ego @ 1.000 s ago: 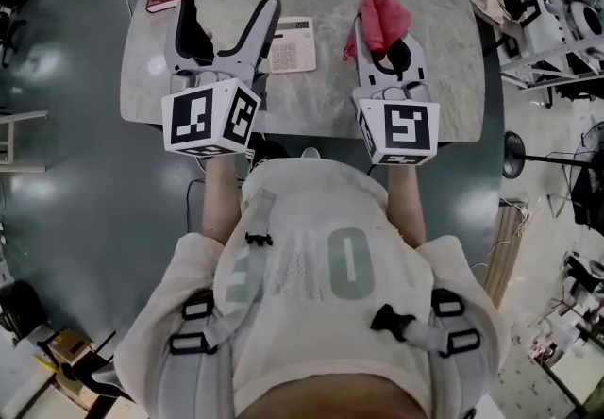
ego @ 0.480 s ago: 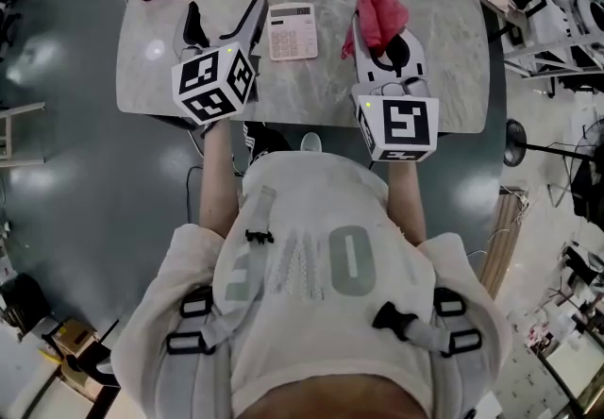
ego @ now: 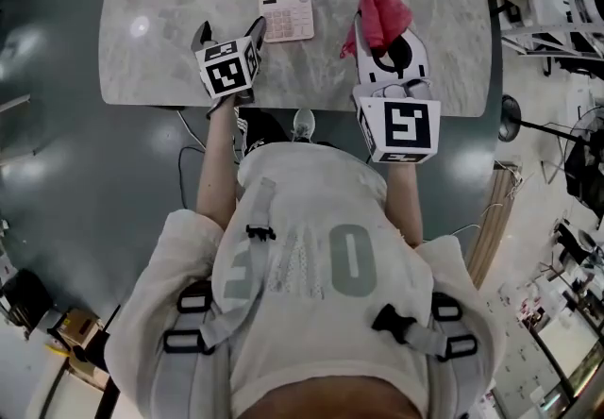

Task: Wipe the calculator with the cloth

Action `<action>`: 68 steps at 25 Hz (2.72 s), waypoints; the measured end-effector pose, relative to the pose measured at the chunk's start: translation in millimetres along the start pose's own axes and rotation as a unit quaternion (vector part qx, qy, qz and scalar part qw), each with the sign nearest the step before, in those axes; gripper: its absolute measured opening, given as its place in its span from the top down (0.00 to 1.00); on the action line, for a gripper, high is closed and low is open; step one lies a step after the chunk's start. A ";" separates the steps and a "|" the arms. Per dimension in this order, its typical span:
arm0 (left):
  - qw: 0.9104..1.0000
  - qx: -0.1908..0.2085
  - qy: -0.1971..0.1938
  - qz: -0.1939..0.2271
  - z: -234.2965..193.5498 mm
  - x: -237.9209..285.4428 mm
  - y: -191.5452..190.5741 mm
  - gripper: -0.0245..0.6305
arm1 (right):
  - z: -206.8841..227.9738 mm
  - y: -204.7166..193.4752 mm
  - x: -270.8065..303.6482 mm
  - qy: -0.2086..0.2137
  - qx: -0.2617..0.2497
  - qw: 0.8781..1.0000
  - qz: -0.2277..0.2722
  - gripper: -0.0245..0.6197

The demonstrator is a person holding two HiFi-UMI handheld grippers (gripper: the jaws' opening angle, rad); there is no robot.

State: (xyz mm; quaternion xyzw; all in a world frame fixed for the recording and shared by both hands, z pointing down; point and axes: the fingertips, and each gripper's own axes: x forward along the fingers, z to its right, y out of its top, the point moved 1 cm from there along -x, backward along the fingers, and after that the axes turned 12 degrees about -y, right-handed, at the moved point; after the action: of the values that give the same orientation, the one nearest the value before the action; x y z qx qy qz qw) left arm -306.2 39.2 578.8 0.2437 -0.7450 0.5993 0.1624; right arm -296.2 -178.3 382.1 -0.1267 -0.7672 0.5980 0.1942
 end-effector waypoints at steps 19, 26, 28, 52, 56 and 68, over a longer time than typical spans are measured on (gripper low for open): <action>0.993 -0.015 0.006 -0.115 -19.6 40.2 -67.2 0.24 | -8.3 -42.4 10.9 0.014 -0.007 0.998 -0.056 0.87; 0.992 -0.046 -0.004 -0.121 -27.5 37.9 -72.0 0.24 | -22.5 -40.8 26.0 0.025 -0.037 0.997 -0.057 0.87; 0.990 -0.055 -0.008 -0.126 -33.6 35.4 -73.8 0.24 | -30.4 -35.2 41.0 0.030 -0.068 0.996 -0.051 0.87; 0.985 -0.071 -0.025 -0.154 -35.4 50.1 -73.9 0.24 | -104.1 -189.7 204.2 0.215 -0.651 0.713 -0.147 0.88; 0.985 -0.070 -0.027 -0.156 -33.5 50.8 -73.0 0.24 | -97.9 -207.4 204.6 0.215 -0.653 0.706 -0.169 0.88; 0.982 -0.073 -0.026 -0.169 -36.2 50.0 -72.0 0.24 | -104.6 -220.3 196.8 0.218 -0.642 0.711 -0.188 0.88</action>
State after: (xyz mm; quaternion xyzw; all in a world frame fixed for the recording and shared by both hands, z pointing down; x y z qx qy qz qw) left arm -309.3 54.3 672.4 0.3694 -0.7387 0.5006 0.2594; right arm -416.4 -59.1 645.8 -0.2010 -0.9108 -0.1314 0.3359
